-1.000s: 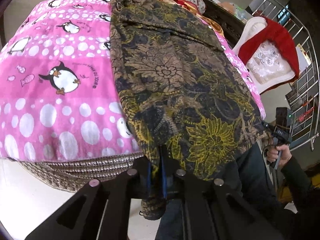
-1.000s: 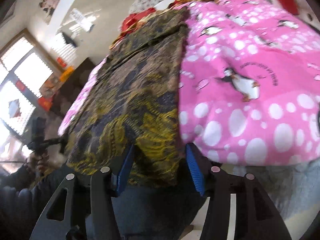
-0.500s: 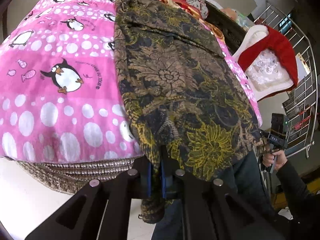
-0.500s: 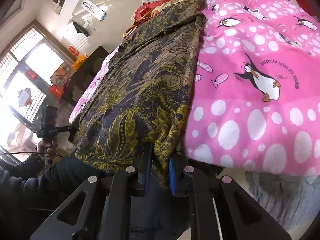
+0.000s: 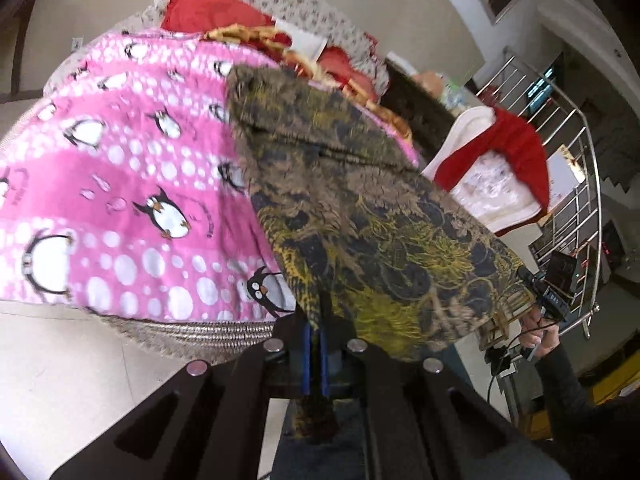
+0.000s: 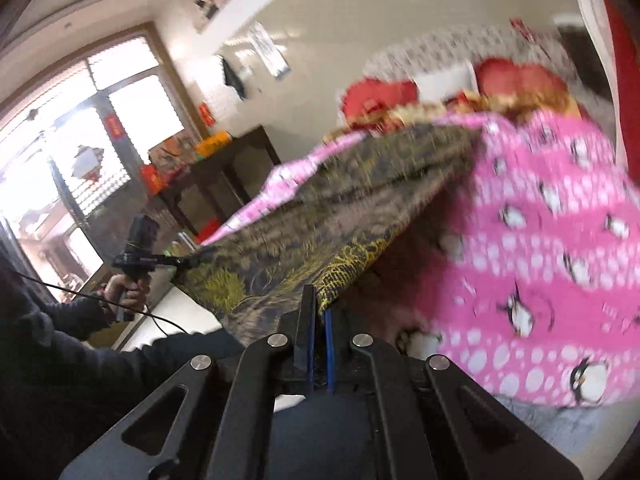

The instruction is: Fold small clothes

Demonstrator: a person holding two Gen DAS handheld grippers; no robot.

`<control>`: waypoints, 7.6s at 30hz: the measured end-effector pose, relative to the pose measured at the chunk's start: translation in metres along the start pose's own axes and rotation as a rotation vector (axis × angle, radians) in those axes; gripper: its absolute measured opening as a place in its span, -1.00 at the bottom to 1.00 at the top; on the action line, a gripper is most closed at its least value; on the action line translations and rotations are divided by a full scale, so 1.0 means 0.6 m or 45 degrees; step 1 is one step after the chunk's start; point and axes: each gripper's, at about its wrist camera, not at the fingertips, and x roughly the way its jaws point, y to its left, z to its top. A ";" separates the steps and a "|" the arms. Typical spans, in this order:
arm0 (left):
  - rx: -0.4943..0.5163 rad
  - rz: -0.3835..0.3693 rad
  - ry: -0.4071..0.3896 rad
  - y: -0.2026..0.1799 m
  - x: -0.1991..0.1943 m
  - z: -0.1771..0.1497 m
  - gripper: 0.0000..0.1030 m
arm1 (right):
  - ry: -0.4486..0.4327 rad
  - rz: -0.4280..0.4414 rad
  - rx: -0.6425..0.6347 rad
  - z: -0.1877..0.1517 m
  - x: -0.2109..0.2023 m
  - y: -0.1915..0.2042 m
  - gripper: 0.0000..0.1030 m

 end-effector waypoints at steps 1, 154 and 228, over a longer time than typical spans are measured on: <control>0.006 -0.023 -0.015 -0.003 -0.019 -0.004 -0.95 | -0.018 0.005 -0.010 0.005 -0.009 0.006 -0.94; 0.208 0.693 -0.022 -0.063 0.398 0.160 0.99 | 0.295 -0.884 0.021 0.099 0.478 -0.072 0.17; 0.407 0.521 -0.363 -0.161 0.295 0.187 -0.74 | 0.567 -0.159 0.013 0.420 0.726 0.018 0.25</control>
